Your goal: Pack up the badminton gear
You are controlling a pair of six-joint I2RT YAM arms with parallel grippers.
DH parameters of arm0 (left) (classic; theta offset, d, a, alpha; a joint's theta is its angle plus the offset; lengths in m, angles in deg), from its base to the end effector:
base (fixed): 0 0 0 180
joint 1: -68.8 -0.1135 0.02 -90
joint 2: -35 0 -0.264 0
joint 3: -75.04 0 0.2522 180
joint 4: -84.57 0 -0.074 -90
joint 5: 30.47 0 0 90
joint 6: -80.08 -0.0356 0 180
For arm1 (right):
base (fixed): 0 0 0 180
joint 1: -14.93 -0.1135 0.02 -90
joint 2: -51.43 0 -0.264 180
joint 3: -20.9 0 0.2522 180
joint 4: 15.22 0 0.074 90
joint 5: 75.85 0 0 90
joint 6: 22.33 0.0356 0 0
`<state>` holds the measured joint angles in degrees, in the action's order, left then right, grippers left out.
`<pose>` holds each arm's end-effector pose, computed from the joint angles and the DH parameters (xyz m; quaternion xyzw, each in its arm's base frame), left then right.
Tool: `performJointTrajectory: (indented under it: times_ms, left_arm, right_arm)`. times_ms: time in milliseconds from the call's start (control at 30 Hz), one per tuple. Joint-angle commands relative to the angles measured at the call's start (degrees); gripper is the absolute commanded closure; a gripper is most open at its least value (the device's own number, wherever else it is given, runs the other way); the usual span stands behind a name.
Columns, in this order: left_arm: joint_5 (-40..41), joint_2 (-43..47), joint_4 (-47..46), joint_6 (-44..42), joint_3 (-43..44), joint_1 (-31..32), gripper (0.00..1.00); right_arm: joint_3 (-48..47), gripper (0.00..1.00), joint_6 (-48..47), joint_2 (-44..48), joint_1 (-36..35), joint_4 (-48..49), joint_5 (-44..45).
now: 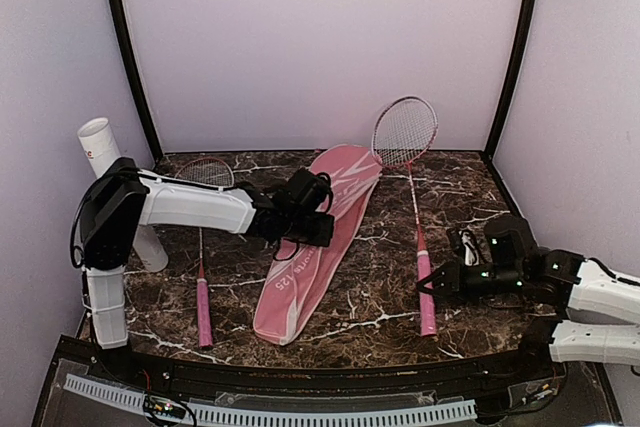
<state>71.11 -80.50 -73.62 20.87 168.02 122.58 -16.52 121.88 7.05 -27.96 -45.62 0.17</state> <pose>0.2684 -0.3544 0.1791 0.1444 0.9063 -0.1910 0.3482 0.1172 0.1206 0.2017 0.0340 0.8907 0.4021 0.2096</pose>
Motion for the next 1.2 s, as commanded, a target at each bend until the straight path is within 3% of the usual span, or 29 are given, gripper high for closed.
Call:
performJointTrajectory:
  times_ms: [0, 167, 400, 600, 767, 967, 1167]
  left_arm:
    - [-3.13, 6.16, -4.47, 0.37, -0.62, -3.74, 1.0]
    - [-6.74, 6.37, -5.78, 0.9, -0.56, -8.11, 1.0]
    - [-12.56, 4.44, -7.61, 1.94, 0.27, -13.63, 1.0]
    - [-12.84, 4.15, -8.2, 1.63, 0.33, -15.67, 1.0]
    - [-12.36, 4.23, -8.42, 1.45, -0.22, -16.79, 1.0]
    - [-11.57, 4.41, -9.55, 1.72, -1.07, -17.79, 1.0]
    - [-11.57, 4.32, -10.31, 1.04, -1.24, -18.18, 1.0]
  right_arm:
    - [1.72, 1.0, 3.41, 7.31, 0.31, -2.33, -12.98]
    - [2.38, 1.0, 5.9, 13.02, 0.27, -5.07, -21.26]
    - [-2.97, 1.0, 2.84, 13.85, 0.27, -15.22, -24.48]
    - [-5.9, 1.0, 2.42, 15.75, 0.29, -25.64, -29.48]
    - [-8.93, 1.0, 6.51, 18.75, 0.27, -31.62, -29.06]
    - [-13.48, 1.0, 4.31, 16.03, 0.27, -39.54, -25.08]
    - [-14.95, 1.0, 1.92, 15.63, 0.27, -44.25, -30.63]
